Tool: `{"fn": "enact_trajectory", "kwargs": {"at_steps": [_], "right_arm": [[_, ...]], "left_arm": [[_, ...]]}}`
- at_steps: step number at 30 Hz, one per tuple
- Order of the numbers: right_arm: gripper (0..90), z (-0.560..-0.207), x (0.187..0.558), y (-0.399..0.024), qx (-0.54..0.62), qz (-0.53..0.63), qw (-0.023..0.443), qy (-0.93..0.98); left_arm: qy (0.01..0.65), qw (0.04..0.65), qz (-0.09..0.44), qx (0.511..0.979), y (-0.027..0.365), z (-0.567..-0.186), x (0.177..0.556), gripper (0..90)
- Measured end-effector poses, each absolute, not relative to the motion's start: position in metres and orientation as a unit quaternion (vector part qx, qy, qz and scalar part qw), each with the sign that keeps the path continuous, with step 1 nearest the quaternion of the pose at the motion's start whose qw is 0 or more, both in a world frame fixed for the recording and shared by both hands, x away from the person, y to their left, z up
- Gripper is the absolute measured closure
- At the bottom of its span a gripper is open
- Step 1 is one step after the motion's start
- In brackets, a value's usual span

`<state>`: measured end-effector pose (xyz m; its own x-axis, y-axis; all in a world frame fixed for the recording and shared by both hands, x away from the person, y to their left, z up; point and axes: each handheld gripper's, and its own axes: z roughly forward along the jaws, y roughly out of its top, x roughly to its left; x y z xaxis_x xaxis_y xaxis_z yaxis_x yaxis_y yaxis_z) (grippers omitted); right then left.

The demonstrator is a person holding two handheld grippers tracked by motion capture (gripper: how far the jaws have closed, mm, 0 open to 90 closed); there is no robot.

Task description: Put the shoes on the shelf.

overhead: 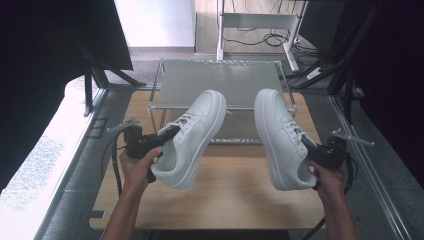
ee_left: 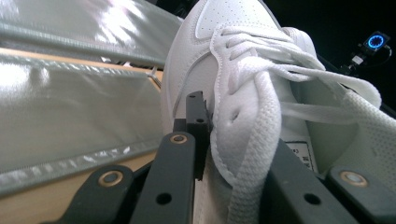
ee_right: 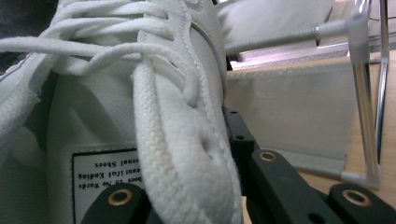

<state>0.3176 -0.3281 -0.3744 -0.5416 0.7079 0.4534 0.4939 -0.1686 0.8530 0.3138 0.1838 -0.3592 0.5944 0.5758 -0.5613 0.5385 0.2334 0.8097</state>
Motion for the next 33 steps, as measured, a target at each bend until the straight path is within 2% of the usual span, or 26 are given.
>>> {"fn": "enact_trajectory", "kwargs": {"at_steps": [33], "right_arm": [[86.6,-0.327,0.365,-0.305,0.476,0.613,0.098,0.624]], "left_arm": [[0.441,0.650,0.034,0.618,0.171,-0.327,0.355,83.7]]}}
